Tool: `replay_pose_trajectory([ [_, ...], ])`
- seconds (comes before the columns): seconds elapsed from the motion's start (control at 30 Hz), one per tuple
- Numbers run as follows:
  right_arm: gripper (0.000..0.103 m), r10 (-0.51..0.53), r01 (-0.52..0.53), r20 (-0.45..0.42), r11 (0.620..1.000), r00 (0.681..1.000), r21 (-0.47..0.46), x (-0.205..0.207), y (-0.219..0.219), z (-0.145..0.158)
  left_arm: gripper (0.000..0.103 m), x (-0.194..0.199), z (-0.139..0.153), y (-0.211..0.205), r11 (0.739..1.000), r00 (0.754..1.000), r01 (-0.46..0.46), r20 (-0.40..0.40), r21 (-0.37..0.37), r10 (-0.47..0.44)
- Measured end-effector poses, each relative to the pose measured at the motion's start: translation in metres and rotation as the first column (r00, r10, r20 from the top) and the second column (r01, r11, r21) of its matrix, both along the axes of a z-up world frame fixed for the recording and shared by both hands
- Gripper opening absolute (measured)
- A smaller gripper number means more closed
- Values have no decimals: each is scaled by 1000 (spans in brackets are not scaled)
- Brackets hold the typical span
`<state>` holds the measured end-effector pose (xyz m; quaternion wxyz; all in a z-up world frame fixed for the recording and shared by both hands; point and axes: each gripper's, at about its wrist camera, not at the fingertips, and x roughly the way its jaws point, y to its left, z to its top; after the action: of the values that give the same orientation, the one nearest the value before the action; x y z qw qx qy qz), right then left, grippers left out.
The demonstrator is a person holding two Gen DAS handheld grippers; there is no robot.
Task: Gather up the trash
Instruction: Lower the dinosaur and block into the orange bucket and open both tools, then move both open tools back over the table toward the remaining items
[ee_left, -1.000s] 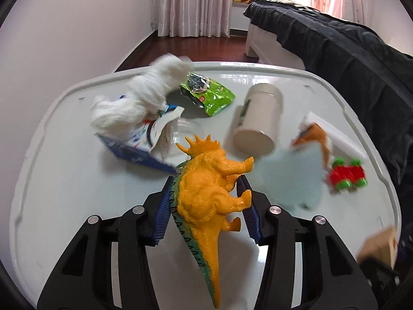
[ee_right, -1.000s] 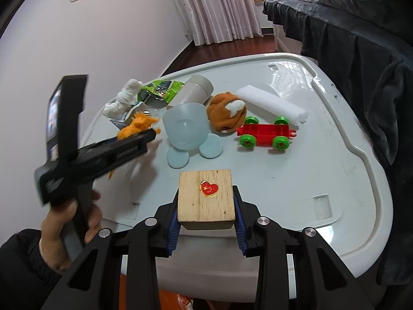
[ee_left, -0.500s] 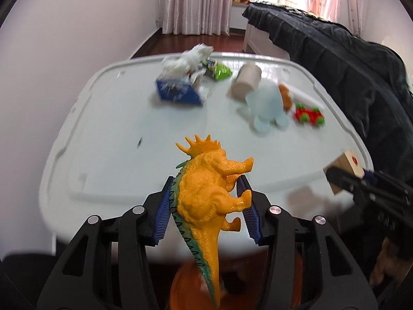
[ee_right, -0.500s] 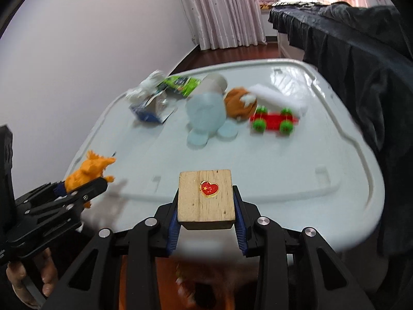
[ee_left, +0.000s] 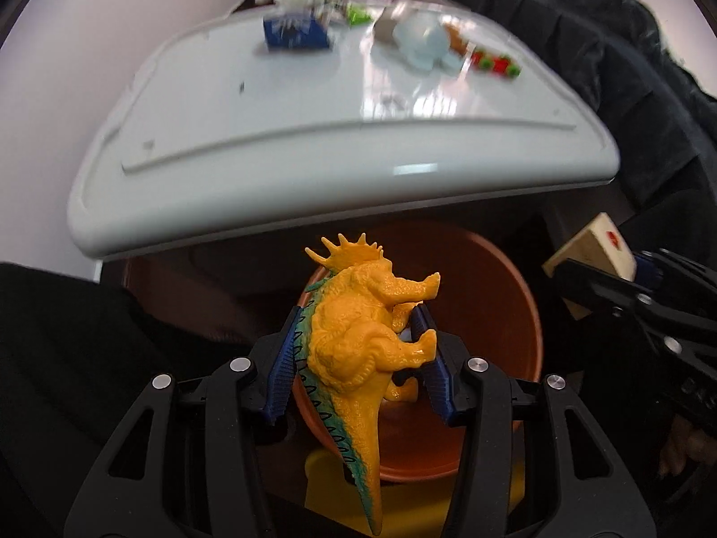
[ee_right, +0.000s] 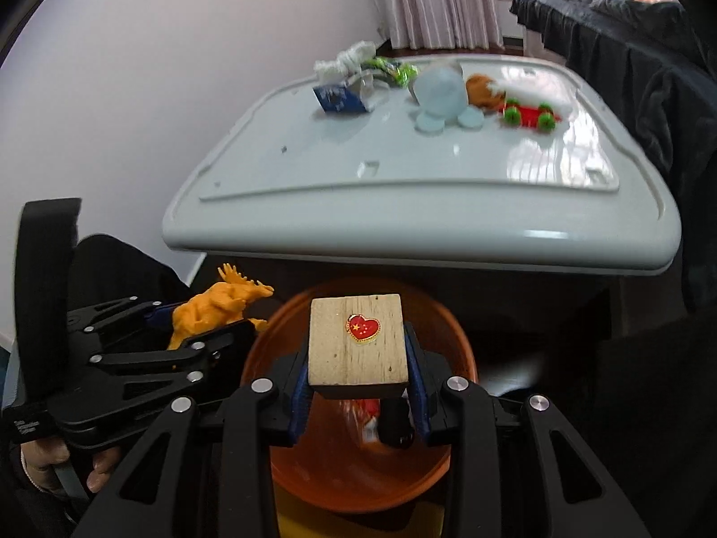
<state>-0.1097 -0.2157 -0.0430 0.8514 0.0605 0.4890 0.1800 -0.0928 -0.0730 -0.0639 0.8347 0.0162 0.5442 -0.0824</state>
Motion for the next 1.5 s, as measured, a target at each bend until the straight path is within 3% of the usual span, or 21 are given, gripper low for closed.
replay_pose_trajectory([
  [0.43, 36, 14, -17, -149, 1000, 989, -19, 8, 8, -36, 48, 6, -28, 4, 1000, 994, -16, -109, 3, 16],
  [0.5, 42, 5, -10, -160, 1000, 987, -25, 9, 6, -39, 48, 7, -30, 3, 1000, 992, -16, -123, 10, 18],
  [0.53, 54, -1, -4, -157, 1000, 988, -31, 9, 5, -39, 49, 7, -31, 3, 1000, 991, -18, -129, 17, 20],
  [0.57, 58, -5, 0, -152, 999, 988, -33, 9, 5, -38, 49, 8, -32, 2, 999, 990, -21, -136, 24, 24],
  [0.63, 58, -11, 7, -143, 1000, 990, -29, 9, 2, -36, 53, 8, -32, 4, 999, 990, -28, -141, 25, 31],
  [0.73, 58, -22, 19, -137, 1000, 990, -22, 10, -2, -35, 61, 6, -27, 5, 999, 992, -35, -117, 22, 38],
  [1.13, 65, -56, 60, -101, 998, 993, 33, 18, -21, -17, 66, 10, -3, 7, 999, 999, -32, -31, -13, 31],
  [1.3, 69, -59, 61, -69, 998, 996, 24, 45, -29, -1, 72, 25, 20, 12, 998, 999, -21, 49, -57, 24],
  [1.5, 81, -67, 67, -3, 998, 998, 5, 102, -35, 24, 79, 57, 38, 18, 997, 985, -61, 157, -44, 67],
])
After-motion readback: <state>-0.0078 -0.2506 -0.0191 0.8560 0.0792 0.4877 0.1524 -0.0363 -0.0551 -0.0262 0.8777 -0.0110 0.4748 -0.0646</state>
